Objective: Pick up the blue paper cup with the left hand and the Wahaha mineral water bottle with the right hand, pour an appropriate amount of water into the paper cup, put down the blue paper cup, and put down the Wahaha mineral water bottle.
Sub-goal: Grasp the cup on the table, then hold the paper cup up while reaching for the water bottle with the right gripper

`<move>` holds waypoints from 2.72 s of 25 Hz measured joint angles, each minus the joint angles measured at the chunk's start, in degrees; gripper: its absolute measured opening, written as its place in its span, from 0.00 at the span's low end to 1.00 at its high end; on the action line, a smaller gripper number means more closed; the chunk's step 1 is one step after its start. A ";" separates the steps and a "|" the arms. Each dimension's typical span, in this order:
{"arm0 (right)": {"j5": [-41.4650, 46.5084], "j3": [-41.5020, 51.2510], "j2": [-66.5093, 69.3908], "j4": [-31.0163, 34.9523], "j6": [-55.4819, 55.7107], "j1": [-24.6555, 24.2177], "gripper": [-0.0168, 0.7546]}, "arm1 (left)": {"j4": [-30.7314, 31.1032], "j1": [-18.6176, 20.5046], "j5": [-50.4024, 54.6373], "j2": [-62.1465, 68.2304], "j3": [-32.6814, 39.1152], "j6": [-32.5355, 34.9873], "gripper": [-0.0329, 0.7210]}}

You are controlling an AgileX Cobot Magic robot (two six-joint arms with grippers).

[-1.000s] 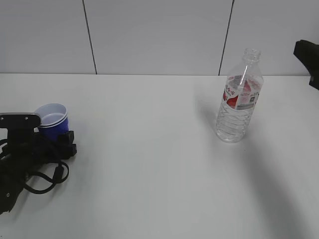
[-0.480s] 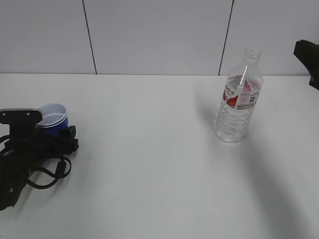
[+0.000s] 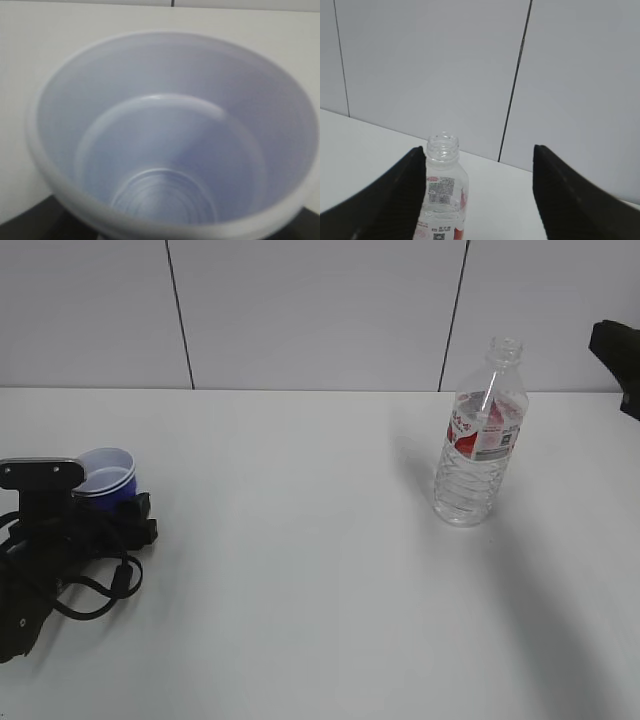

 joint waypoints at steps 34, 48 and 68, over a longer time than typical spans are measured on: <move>-1.68 0.00 0.00 -0.14 0.00 0.00 0.67 | 11.17 0.00 0.00 -20.44 11.78 0.77 0.61; -4.11 -0.26 0.00 -0.56 1.72 0.00 0.67 | 24.89 0.00 2.54 -39.87 22.93 1.22 0.61; 7.69 -6.83 0.28 -6.70 9.03 2.48 0.67 | 33.91 -0.09 22.90 -53.92 22.53 -8.78 0.60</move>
